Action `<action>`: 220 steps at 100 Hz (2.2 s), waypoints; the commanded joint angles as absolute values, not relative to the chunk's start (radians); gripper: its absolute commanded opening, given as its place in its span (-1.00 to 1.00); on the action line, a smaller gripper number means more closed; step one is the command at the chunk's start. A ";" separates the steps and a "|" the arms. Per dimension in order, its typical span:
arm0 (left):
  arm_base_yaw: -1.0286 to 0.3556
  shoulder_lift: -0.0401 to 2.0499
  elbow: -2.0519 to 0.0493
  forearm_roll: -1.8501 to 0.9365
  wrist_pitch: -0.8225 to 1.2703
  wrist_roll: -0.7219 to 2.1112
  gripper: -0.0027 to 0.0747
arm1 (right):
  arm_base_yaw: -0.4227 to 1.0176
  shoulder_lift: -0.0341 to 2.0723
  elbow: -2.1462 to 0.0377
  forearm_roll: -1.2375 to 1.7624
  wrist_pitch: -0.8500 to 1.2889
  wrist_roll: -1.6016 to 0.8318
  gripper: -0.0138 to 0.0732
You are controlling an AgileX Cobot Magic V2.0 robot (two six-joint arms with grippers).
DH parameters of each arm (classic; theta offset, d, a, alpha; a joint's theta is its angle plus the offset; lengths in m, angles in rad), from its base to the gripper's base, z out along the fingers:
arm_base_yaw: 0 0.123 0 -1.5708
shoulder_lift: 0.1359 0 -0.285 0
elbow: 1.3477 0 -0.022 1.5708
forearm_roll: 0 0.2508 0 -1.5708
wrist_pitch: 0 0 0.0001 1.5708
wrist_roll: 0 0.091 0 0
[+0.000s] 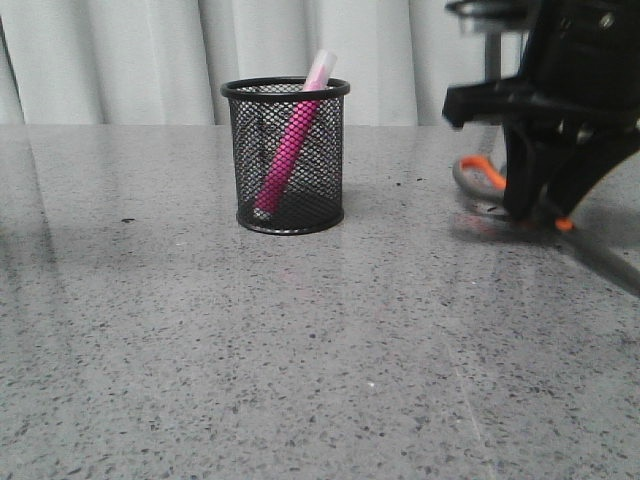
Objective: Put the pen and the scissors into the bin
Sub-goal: 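Close the right gripper on the scissors and lift them, then carry the scissors with the right gripper above the mesh cup, then lower the scissors blades-first into the cup and open the right gripper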
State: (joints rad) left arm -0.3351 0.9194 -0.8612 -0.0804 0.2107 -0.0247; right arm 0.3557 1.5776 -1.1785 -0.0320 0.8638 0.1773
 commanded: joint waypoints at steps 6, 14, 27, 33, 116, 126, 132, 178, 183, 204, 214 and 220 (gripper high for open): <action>-0.332 0.905 -0.887 -0.089 0.127 -0.031 0.04 | 0.354 1.401 -1.124 -0.053 0.661 0.166 -0.85; -0.332 0.905 -0.887 -0.089 0.127 -0.031 0.04 | 0.354 1.317 -1.063 -0.051 0.528 0.166 -0.85; -0.332 0.905 -0.887 -0.089 0.127 -0.031 0.04 | 0.362 1.222 -1.003 -0.010 0.333 0.166 -0.85; -0.332 0.905 -0.887 -0.089 0.127 -0.031 0.04 | 0.379 1.202 -0.995 0.000 0.242 0.166 -0.85; -0.332 0.905 -0.887 -0.089 0.127 -0.031 0.04 | 0.589 1.461 -0.988 -0.045 -0.649 0.166 -0.85; -0.332 0.905 -0.887 -0.089 0.127 -0.031 0.04 | 0.592 1.479 -0.953 -0.066 -0.725 0.166 -0.85; -0.332 0.905 -0.887 -0.089 0.127 -0.031 0.04 | 0.592 1.489 -0.924 -0.066 -0.767 0.166 -0.85; -0.332 0.905 -0.887 -0.089 0.129 -0.031 0.04 | 0.592 1.569 -0.763 -0.066 -0.967 0.166 -0.85; -0.332 0.905 -0.887 -0.089 0.129 -0.031 0.04 | 0.592 1.579 -0.758 -0.066 -0.977 0.166 -0.85; -0.332 0.905 -0.887 -0.089 0.129 -0.031 0.04 | 0.592 1.617 -0.756 -0.066 -0.993 0.166 -0.85; -0.332 0.905 -0.887 -0.089 0.129 -0.031 0.04 | 0.592 1.620 -0.756 -0.066 -1.000 0.166 -0.85; -0.332 0.905 -0.887 -0.089 0.129 -0.031 0.04 | 0.592 1.620 -0.756 -0.066 -1.006 0.166 -0.85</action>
State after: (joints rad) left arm -0.3351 0.9194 -0.8612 -0.0804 0.2107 -0.0247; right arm 0.5891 1.6548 -0.7358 -0.0629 -0.8984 0.1755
